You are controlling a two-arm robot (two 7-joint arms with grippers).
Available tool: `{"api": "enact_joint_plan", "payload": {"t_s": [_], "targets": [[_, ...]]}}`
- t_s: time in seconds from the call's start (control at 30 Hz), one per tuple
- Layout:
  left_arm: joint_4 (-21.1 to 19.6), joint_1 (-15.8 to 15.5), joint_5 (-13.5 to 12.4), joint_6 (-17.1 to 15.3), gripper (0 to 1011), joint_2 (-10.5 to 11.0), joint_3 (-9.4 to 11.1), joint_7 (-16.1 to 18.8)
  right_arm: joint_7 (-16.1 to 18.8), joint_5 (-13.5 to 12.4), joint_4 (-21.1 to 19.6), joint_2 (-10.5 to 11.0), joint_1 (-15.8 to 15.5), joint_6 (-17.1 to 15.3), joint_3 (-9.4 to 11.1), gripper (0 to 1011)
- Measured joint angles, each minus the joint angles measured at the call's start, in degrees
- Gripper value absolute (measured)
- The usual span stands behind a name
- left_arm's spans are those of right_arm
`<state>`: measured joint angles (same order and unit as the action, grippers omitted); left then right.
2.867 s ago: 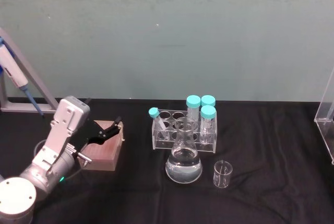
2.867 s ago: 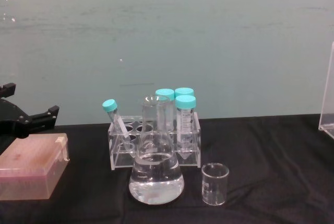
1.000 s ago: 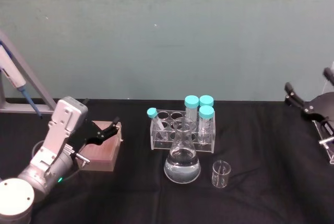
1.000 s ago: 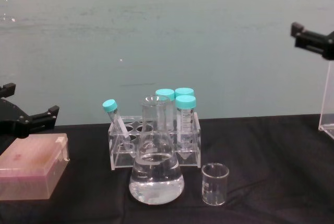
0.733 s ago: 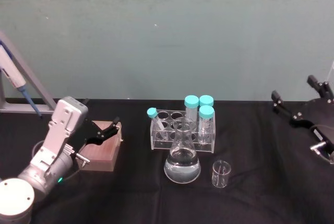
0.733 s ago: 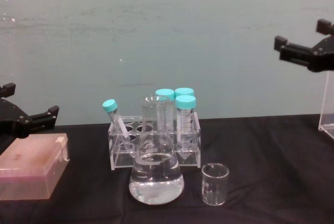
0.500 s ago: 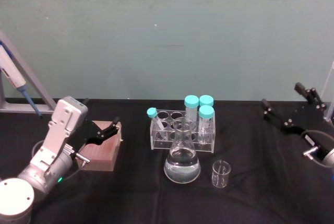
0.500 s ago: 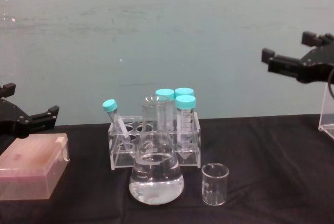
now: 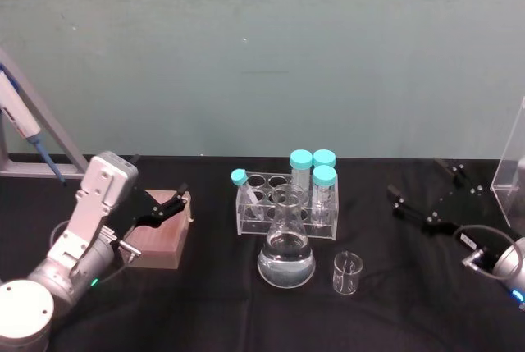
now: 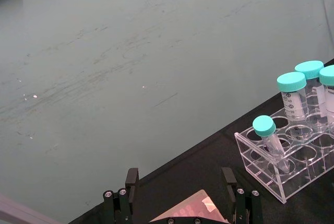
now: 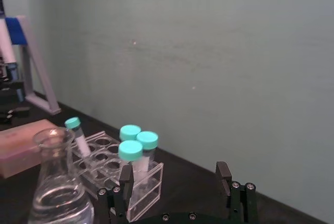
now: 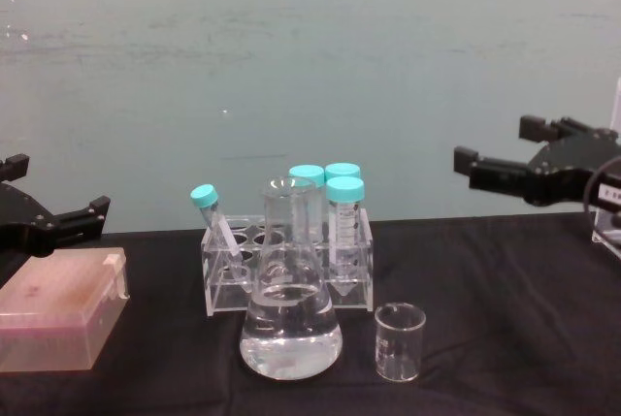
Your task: Place the experimental apparatus aside using one hand.
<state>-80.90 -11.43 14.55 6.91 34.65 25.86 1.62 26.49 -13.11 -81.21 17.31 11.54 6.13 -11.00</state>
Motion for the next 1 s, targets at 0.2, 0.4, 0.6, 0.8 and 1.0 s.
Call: {"api": "enact_joint_plan", "payload": {"t_s": [0.2,0.4,0.6,0.8,1.0], "targets": [[0.0,0.0,0.0,0.0,1000,0.0,0.0,0.0,1.7,-1.5,1.2,1.0,0.4,-0.5,-1.4,1003],[0.0,0.0,0.0,0.0,1000,0.0,0.0,0.0,3.5,-3.0,2.5,1.8,1.1,-1.1,-2.7,1003],[0.0,0.0,0.0,0.0,1000,0.0,0.0,0.0,5.3,-3.5,4.6,2.8,2.2,-1.5,-4.7,1003],[0.0,0.0,0.0,0.0,1000,0.0,0.0,0.0,6.5,-3.3,6.6,3.5,3.4,-1.0,-6.7,1003],[0.0,0.0,0.0,0.0,1000,0.0,0.0,0.0,7.4,-2.8,8.8,3.9,4.8,-0.4,-8.9,1003]]}}
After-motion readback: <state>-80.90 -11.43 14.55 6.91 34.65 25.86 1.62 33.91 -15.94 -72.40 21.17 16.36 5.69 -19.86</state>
